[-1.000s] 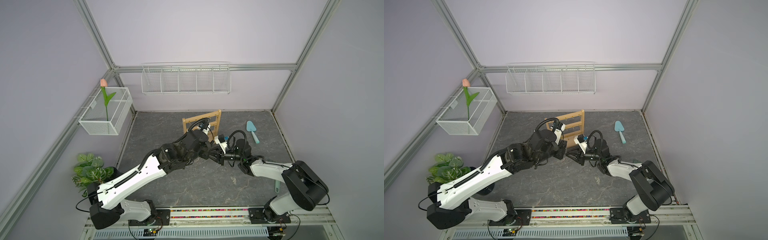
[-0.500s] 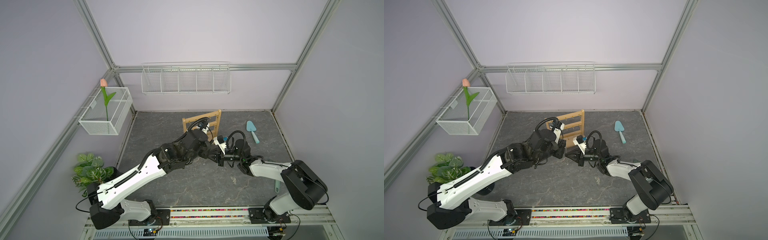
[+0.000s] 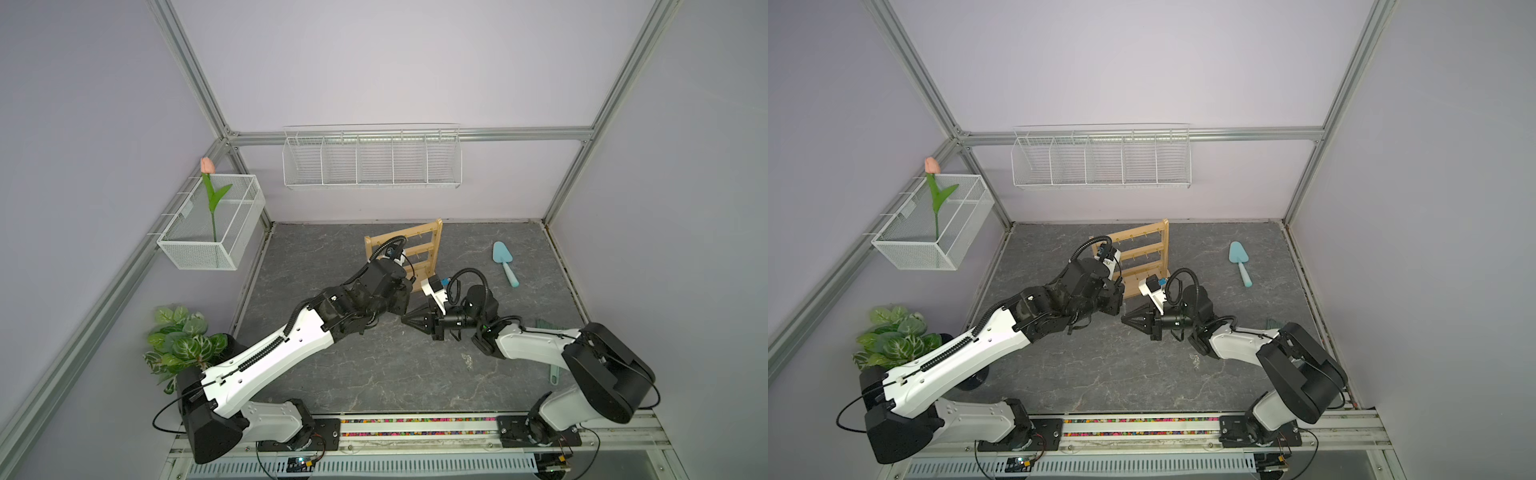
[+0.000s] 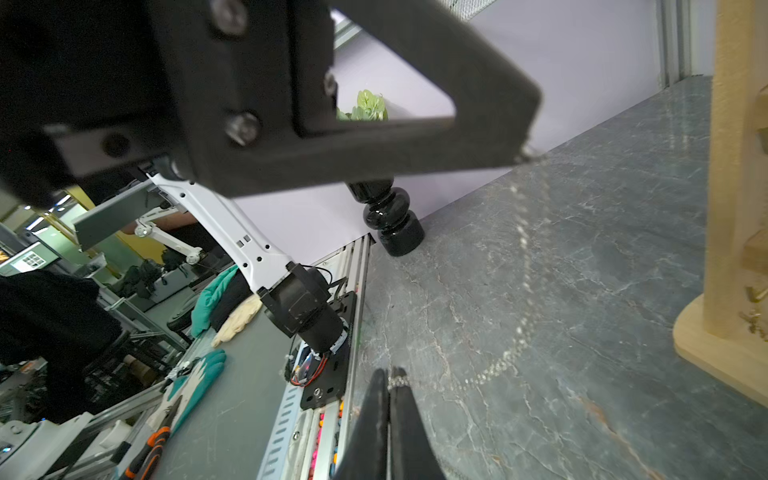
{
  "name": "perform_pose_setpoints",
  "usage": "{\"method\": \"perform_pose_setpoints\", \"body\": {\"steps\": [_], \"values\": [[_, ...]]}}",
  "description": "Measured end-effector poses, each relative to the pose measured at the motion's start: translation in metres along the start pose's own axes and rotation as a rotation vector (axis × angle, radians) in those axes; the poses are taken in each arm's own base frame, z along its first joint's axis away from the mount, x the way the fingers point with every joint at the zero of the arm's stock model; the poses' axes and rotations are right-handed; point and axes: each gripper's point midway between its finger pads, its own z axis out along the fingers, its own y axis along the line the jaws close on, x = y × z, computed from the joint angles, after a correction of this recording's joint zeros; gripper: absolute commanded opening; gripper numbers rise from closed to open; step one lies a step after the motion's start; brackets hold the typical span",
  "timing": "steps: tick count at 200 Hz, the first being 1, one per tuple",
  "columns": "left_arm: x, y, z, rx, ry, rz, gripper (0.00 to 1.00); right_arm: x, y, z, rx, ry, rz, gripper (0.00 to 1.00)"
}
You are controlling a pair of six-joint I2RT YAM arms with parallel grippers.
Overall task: Hang the necklace on the jewelry display stand
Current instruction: Pick up the necklace from the center of the board.
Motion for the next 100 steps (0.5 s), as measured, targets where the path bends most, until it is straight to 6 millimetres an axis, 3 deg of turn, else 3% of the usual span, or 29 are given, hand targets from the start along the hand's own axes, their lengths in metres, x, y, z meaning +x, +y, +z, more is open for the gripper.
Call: {"method": "perform_pose_setpoints", "body": {"steps": [77,100], "values": [[0.057,0.013,0.029,-0.019,0.125,-0.075,0.23,-0.007,0.002,0.001,0.008,-0.045,0.149,0.07],[0.064,0.015,0.032,-0.023,0.142,-0.093,0.30,-0.008,0.002,0.001,0.007,-0.052,0.191,0.07]]}}
